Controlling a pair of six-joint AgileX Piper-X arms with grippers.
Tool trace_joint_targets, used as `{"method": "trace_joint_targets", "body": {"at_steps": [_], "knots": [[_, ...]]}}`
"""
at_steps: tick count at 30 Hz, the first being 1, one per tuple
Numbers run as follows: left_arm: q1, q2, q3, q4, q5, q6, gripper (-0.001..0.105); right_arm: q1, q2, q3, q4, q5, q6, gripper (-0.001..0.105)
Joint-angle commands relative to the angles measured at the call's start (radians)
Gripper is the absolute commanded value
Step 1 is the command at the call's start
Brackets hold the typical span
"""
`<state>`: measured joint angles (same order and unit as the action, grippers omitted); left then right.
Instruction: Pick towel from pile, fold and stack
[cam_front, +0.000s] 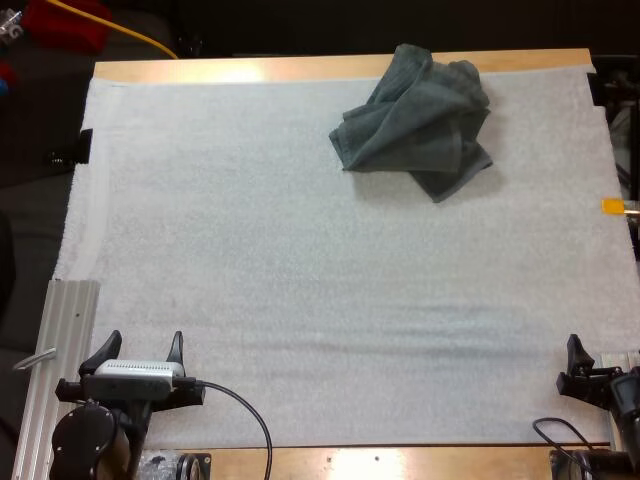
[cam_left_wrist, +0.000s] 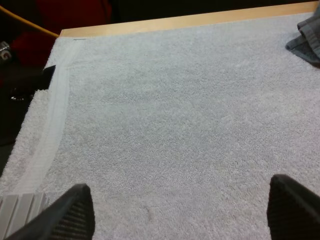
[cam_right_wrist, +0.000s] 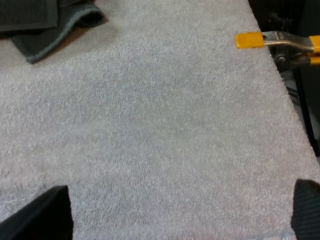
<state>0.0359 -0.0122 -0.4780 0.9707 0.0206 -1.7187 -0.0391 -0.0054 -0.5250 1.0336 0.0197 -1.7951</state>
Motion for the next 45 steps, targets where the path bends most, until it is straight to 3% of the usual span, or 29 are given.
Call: {"method": "trace_joint_targets", "body": {"at_steps": [1, 31, 39, 45], "knots": [[-0.001, -0.137, -0.006, -0.011, -0.009, -0.004, 0.068, -0.004, -0.046, -0.005, -0.001, 0.005, -0.003, 0.085], [-0.001, -0.137, -0.006, -0.011, 0.022, -0.004, 0.068, -0.004, -0.046, -0.005, -0.003, 0.002, 0.027, 0.085], [-0.001, -0.137, -0.006, -0.011, 0.065, 0.009, 0.068, -0.004, -0.044, -0.005, -0.003, -0.02, 0.02, 0.085], [-0.001, -0.106, -0.055, -0.004, 0.112, 0.01, 0.068, -0.004, 0.028, -0.041, 0.01, -0.072, 0.047, 0.085]]}}
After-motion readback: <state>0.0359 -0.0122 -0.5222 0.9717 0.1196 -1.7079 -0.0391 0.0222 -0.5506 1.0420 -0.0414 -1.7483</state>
